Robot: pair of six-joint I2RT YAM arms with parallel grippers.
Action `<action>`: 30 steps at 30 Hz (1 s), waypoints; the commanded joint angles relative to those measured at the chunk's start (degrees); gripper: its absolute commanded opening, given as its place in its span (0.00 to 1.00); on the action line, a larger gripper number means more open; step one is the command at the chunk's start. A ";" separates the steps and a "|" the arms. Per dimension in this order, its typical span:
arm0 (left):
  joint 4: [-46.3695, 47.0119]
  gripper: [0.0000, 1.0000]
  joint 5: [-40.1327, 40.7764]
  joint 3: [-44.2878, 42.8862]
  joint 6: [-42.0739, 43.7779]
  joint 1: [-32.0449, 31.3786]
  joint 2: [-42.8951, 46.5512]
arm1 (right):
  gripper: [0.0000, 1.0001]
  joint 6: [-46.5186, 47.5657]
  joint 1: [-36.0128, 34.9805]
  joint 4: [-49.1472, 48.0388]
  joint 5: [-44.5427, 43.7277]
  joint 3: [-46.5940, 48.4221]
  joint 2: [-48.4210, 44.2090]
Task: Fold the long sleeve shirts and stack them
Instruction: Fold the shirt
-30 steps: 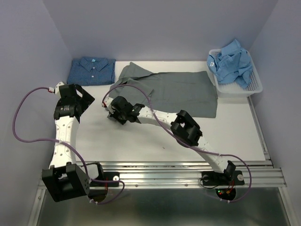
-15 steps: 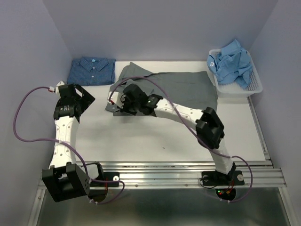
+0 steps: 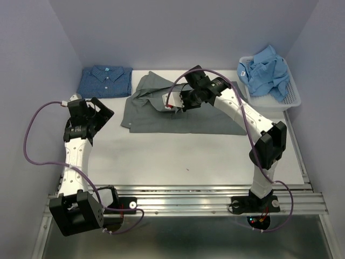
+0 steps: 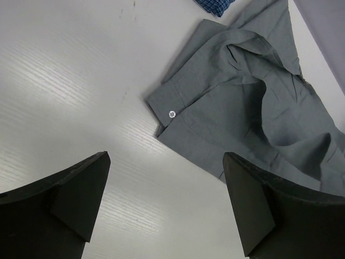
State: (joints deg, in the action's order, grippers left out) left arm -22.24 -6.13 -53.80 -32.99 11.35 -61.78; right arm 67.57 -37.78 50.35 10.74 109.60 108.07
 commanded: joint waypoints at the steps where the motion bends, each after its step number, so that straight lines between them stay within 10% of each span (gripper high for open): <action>1: 6.06 0.99 -6.78 1.94 -1.81 0.07 0.70 | 0.01 12.84 2.17 14.94 0.33 0.61 -2.78; 30: 10.46 0.99 1.21 -6.75 -8.23 -20.40 -21.45 | 0.01 16.98 17.21 19.26 -8.10 -5.45 -1.37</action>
State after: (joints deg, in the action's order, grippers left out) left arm -14.04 -5.69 -56.71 -40.80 -6.92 -81.73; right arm 84.44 -21.23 70.72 3.62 104.55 108.03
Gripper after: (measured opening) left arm 0.986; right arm 0.023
